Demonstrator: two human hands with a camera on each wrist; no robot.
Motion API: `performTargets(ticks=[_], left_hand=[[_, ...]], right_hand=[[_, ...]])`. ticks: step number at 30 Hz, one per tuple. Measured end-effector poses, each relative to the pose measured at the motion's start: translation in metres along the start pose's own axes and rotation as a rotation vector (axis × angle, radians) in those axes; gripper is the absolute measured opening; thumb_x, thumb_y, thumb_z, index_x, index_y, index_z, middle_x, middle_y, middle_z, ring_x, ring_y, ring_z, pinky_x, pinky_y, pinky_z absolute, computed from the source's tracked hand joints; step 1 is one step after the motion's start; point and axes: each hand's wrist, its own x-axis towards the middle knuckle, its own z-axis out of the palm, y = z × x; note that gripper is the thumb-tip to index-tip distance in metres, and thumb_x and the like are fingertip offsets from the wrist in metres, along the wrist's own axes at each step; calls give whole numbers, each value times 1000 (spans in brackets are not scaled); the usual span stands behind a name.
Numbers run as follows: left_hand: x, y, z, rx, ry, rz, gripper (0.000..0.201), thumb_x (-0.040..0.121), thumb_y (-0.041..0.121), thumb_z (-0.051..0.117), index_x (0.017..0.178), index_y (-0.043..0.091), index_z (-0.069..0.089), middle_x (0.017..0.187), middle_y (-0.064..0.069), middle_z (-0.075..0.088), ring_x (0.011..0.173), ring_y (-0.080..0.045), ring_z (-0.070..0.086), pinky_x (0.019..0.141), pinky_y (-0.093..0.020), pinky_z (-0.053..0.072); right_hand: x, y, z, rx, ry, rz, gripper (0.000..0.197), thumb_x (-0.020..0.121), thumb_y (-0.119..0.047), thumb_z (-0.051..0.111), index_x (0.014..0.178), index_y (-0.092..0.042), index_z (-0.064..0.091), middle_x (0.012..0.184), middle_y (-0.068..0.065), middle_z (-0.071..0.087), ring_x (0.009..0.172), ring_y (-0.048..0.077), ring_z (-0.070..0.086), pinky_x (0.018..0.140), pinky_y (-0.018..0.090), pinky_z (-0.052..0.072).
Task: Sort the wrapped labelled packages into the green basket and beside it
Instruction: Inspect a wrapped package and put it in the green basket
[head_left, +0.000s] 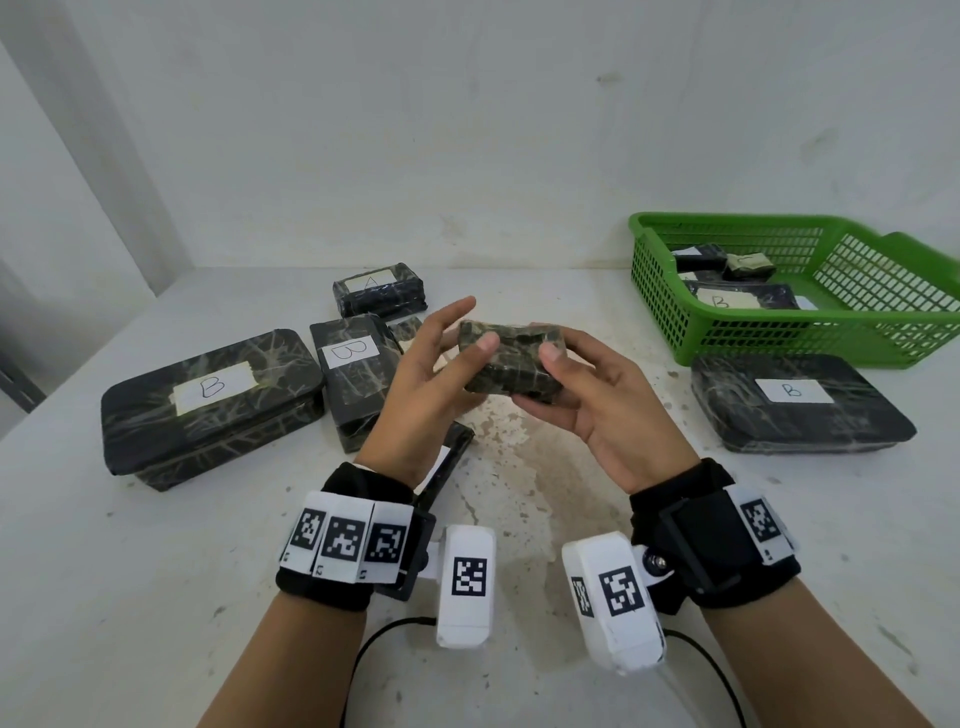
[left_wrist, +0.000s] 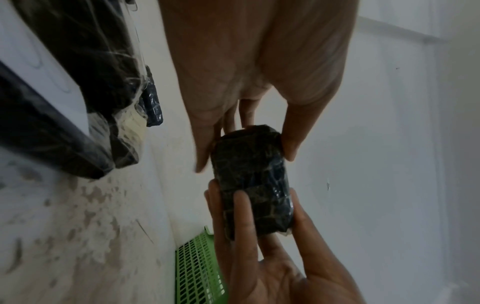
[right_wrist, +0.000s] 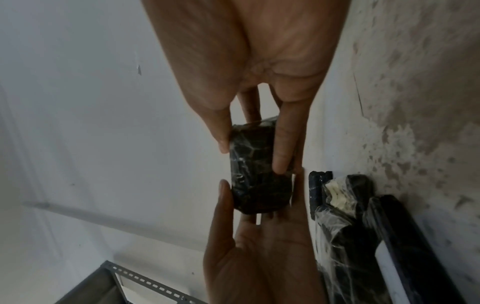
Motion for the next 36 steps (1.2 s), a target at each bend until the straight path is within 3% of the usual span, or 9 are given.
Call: performTargets(ticks=[3,7,12,16,20,25,31,33,36], left_hand=[[-1,0,3,-16,-2,-14,38,91,35,66,126,23,60,117,-13,67,108,-23,66,89,-41,57],[0,-3,2,2,65,45,15,98,13,55,107,12,66,100,-11,70,91,-21,69,73,-31,58],[-1,-4,7,22,55,57,12,97,12,56,102,12,67,98,-11,70,91,-22,69,78,-36,59],[-1,-3,6,8,36,47,13,95,16,61,107,15,66,101,-13,67,92,-21,67,83,-39,58],[0,-7,8,9,75,71,7,93,12,64,98,13,68,97,-12,69,90,-23,68,80,-41,59],[-1,-8,12,22,58,47,14,89,20,64,100,11,67,101,-21,67,92,-26,67,82,-43,58],[-1,-6,9,-26,54,13,13,95,5,58,106,3,64,103,-20,65,93,-29,65,84,-45,57],[-2,-7,12,-26,58,26,13,92,8,63,105,3,64,101,-20,65,93,-29,66,83,-46,57],[-2,-6,12,-19,16,33,21,86,15,66,105,5,66,102,-17,66,91,-23,68,80,-38,60]], right_hand=[[0,-1,0,-6,-15,-12,44,81,-24,65,122,-12,64,113,12,70,107,24,69,80,29,59],[-1,0,1,-61,-9,-2,42,81,-30,65,120,-16,65,111,9,70,103,24,69,81,32,59],[-2,3,0,-109,78,-47,19,95,-17,60,110,-10,68,96,9,74,98,28,72,76,35,60],[-2,2,0,-133,75,-55,16,96,-17,59,108,-11,68,96,10,74,97,27,72,76,35,60],[-2,0,1,-120,64,-22,29,82,-36,65,100,-13,68,93,1,73,97,25,72,76,35,60],[-3,4,2,-124,145,-48,15,95,-22,61,87,-10,63,90,9,72,87,25,73,69,37,61],[-2,1,3,-114,131,-21,18,87,-31,66,86,-13,64,89,5,72,89,22,72,73,38,61],[-3,1,4,-127,131,-11,21,83,-35,68,87,-15,65,87,4,73,90,20,73,75,38,62],[-4,2,4,-146,174,-31,13,90,-24,66,90,-11,64,90,9,72,88,22,73,72,38,62]])
